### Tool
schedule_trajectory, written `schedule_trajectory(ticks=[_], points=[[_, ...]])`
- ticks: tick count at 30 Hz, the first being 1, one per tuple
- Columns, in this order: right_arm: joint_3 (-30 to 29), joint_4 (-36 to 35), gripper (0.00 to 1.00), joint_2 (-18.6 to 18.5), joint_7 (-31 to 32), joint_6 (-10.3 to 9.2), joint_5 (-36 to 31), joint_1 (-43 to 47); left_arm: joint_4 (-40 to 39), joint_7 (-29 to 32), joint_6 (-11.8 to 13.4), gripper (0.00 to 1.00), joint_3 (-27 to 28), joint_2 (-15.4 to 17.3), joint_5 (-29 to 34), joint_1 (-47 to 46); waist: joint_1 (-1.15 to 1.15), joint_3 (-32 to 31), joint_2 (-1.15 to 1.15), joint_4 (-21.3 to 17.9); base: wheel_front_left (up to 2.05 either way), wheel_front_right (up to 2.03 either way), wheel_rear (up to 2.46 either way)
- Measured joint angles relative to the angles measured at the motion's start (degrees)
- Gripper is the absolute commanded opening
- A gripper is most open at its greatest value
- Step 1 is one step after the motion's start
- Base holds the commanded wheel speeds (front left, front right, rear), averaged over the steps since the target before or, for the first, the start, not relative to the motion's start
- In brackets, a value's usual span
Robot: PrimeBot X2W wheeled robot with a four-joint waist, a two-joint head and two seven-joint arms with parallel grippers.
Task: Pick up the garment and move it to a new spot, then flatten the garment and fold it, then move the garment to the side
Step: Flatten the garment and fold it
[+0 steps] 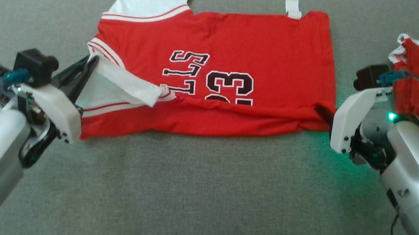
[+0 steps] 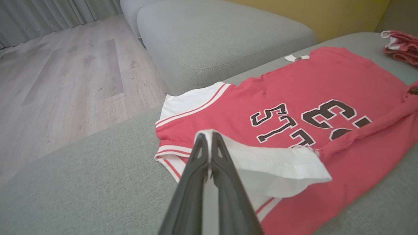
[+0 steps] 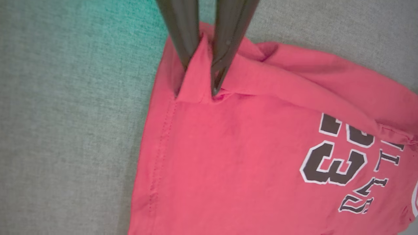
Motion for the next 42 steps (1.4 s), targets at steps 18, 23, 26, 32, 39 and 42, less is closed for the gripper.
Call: schedule_trajectory(ticks=[18,23,26,32,39,42], points=[[-7.1,10.6,1.00,2.2,-35.6,0.00,-10.5,-11.9,12.4,-15.7,5.8,1.00,7.2,-10.6,-2.1,-11.6,-0.01,0.1,0.00,1.5,0.00,0.00,0.00],[-9.3,9.2,1.00,2.4,-41.6,-0.01,-13.3,-7.6,2.1,-16.1,9.2,1.00,15.4,-11.9,1.6,-2.4,-0.02,-2.7,0.00,1.9,0.00,0.00,0.00],[-11.0,7.6,1.00,2.4,-42.0,0.00,-14.9,-4.2,-1.4,-16.1,10.4,1.00,17.9,-13.1,3.3,3.5,-0.02,-3.9,0.00,2.0,0.00,0.00,0.00],[-22.1,-2.8,1.00,4.2,-42.1,0.00,-24.1,11.2,-9.3,-16.1,11.8,1.00,23.7,-18.9,8.5,21.9,-0.02,-7.7,0.00,2.3,0.00,0.00,0.00],[-35.0,-11.1,1.00,12.5,-42.1,-0.01,-34.8,27.7,-12.5,-16.1,11.0,1.00,29.0,-23.8,15.0,32.9,-0.03,-10.6,0.00,2.1,0.00,0.00,0.00],[-37.3,-14.1,1.00,15.7,-42.1,0.00,-38.0,31.8,-13.0,-16.1,10.2,1.00,31.2,-25.7,17.3,35.7,-0.02,-11.0,0.00,1.4,0.00,0.00,0.00]])
